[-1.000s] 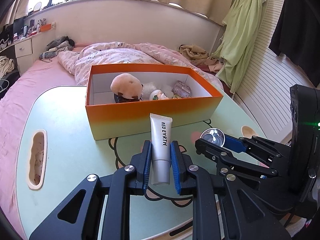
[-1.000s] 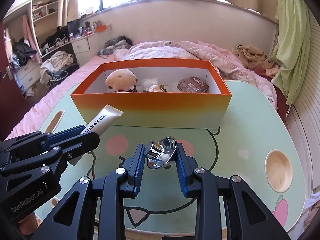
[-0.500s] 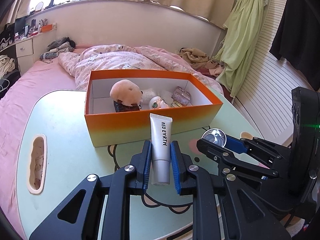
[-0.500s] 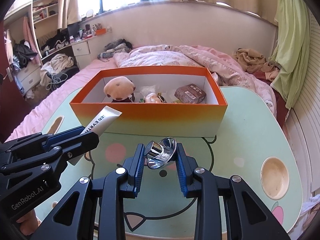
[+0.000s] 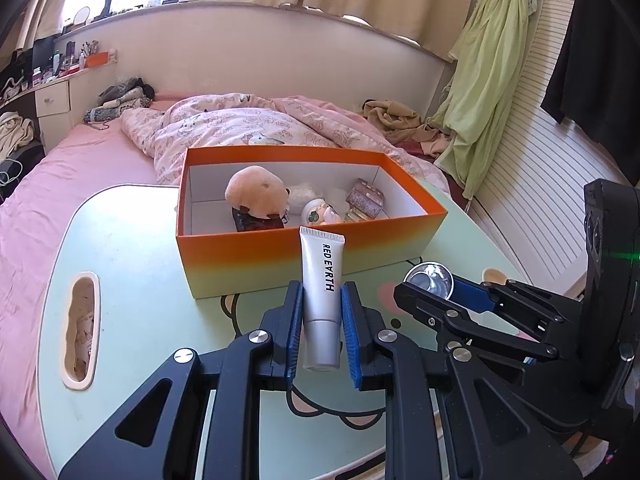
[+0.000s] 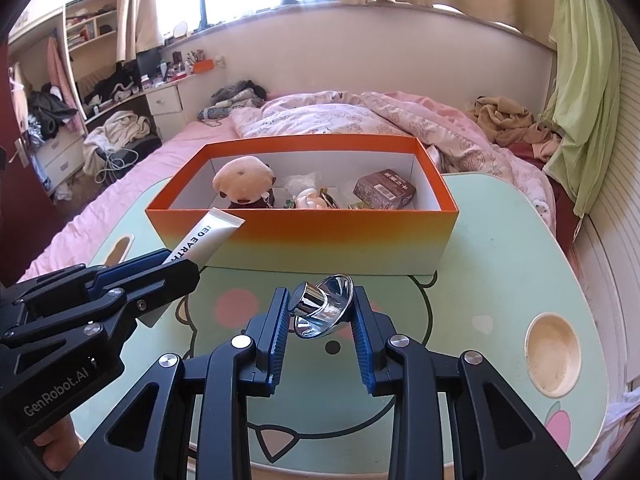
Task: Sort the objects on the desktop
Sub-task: 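Carry the tube with left while right carries the silver item over the box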
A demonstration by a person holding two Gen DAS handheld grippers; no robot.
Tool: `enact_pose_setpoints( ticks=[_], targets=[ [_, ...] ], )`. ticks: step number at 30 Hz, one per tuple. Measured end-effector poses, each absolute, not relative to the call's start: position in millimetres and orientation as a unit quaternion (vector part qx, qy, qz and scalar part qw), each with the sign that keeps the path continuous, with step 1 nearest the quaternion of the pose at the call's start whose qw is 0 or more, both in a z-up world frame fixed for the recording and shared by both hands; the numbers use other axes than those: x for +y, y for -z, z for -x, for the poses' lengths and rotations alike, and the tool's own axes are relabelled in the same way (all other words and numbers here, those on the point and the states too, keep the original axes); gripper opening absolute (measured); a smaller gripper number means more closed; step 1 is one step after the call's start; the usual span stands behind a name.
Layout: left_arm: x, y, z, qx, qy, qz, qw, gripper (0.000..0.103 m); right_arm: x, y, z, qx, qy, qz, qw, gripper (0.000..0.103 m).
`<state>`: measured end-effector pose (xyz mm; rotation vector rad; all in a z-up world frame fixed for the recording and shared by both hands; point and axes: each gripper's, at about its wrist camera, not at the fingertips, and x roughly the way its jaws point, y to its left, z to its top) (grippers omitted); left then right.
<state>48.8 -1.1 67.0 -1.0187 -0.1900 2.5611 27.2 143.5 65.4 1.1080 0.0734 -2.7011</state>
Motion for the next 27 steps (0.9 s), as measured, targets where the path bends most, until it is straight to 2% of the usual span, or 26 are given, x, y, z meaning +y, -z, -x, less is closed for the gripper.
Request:
enact_pose_setpoints(
  ticks=[27],
  targets=[
    [-8.0, -72.0, -41.8, -0.073, -0.913, 0.355, 0.19, 0.02, 134.4, -73.0, -30.2, 0.036, 0.92, -0.373, 0.12, 0.029]
  ],
)
